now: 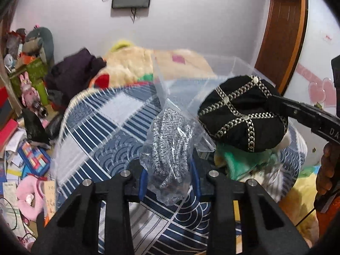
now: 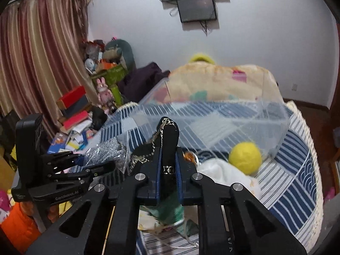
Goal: Organize soft objects
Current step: 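Grasp the bagged scrubber with the left gripper while the right grasps the chain bag, then grasp the white pouch with the right gripper while the left grasps the black-white cord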
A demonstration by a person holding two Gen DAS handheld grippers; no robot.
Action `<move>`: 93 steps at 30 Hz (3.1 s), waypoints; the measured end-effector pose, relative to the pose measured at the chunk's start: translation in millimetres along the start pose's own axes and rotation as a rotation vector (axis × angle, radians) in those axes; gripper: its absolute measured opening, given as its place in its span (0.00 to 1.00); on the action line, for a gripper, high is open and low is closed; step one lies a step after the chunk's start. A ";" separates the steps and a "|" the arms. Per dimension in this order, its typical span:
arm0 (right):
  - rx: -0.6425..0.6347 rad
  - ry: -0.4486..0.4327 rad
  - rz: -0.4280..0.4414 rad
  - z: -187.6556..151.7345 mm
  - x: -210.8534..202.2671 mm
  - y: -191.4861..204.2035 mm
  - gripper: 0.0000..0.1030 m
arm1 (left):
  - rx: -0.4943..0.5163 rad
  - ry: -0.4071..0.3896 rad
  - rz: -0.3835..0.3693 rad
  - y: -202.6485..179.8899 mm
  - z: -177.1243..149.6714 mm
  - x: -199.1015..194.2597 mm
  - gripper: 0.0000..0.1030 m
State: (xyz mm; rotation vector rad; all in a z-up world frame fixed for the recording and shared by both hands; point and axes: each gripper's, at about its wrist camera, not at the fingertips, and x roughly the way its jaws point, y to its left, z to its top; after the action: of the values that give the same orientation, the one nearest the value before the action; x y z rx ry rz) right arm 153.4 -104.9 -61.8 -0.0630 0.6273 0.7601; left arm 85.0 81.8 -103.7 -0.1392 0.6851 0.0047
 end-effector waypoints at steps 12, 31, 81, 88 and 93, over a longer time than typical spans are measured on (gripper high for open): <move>0.009 -0.235 -0.066 48.7 -45.3 -9.4 0.10 | 0.048 -0.166 -0.010 -10.6 64.1 -28.5 0.32; 0.079 -0.060 -0.221 56.1 31.7 -60.3 0.10 | 0.083 0.046 0.017 -25.8 111.2 103.3 0.32; 0.120 0.117 -0.151 -44.8 10.4 -62.2 0.45 | 0.158 0.167 0.004 -42.7 31.3 80.6 0.74; 0.145 0.073 -0.141 -47.9 -0.3 -62.6 0.19 | 0.118 0.201 -0.030 -35.5 29.1 95.6 0.60; 0.154 -0.022 -0.178 -40.2 -27.2 -63.4 0.19 | 0.130 0.216 -0.044 -40.4 28.9 105.7 0.49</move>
State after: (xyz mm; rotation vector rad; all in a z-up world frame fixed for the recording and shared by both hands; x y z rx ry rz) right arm 159.8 -179.2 -90.1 0.0312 0.6484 0.5382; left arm 187.2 41.1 -143.2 -0.0301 0.8957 -0.0981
